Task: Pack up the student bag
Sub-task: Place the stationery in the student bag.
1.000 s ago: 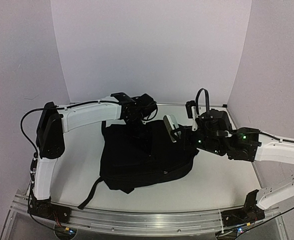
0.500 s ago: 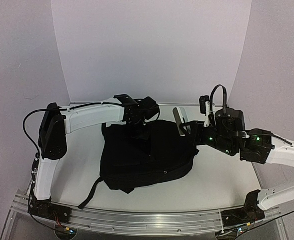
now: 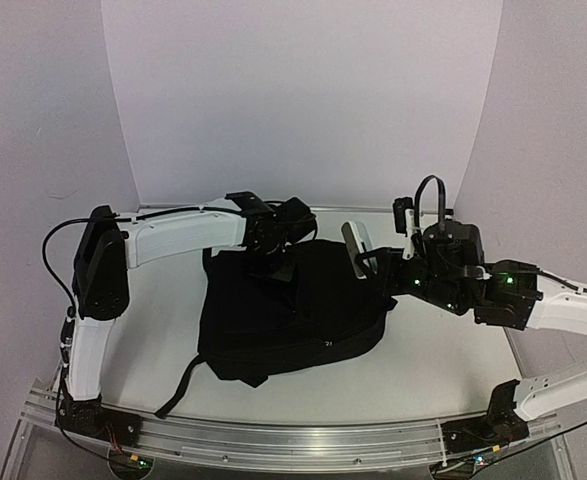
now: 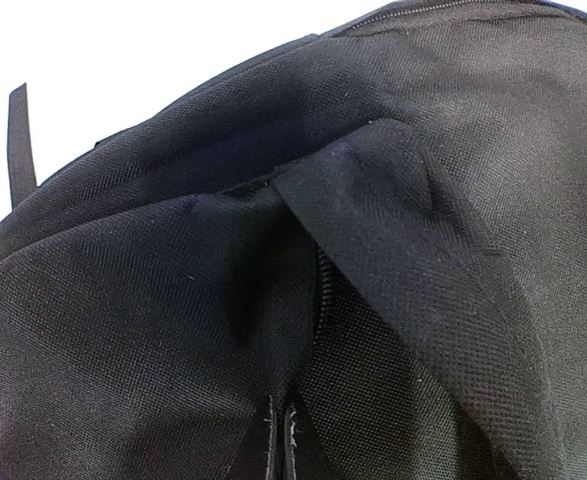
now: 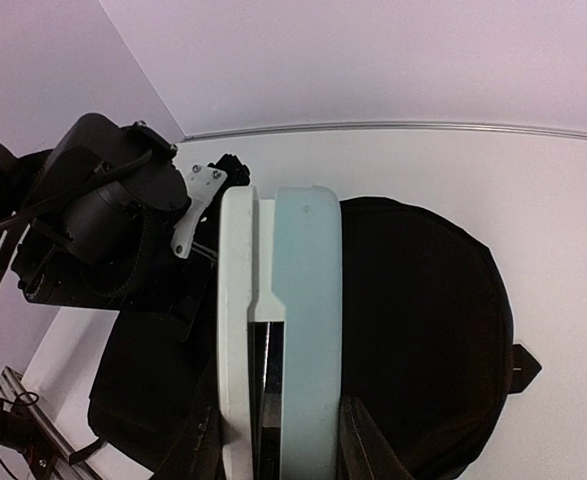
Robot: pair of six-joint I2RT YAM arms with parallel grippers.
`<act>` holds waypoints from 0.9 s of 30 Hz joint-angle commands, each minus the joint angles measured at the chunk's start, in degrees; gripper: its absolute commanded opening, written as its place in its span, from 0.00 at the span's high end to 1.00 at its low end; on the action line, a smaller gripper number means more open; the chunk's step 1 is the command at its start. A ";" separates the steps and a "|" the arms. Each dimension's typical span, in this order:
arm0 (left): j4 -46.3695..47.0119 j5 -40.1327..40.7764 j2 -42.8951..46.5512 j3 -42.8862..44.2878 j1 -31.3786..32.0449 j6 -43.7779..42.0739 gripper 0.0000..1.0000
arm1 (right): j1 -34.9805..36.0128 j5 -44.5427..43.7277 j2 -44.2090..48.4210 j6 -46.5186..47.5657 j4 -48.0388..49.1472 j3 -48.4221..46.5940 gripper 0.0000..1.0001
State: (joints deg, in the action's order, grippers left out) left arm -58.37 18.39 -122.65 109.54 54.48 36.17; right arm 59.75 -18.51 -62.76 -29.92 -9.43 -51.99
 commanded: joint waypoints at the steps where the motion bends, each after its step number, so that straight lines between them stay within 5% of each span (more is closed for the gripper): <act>1: -9.57 2.02 2.92 -5.59 -0.51 1.18 1.00 | 0.59 4.56 -3.16 2.98 3.41 -2.34 0.82; 10: 8.57 -2.53 18.19 -16.57 -0.79 -1.27 1.00 | 6.80 5.83 -12.19 8.87 2.31 -9.70 0.84; 27: 22.52 -11.97 30.52 -28.91 -3.33 -1.78 1.00 | 5.72 5.39 -32.52 7.86 -0.33 -24.43 0.87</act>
State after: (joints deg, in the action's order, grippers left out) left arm -39.59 9.22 -96.93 81.43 51.31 35.69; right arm 66.30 -12.99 -92.20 -21.71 -10.44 -71.09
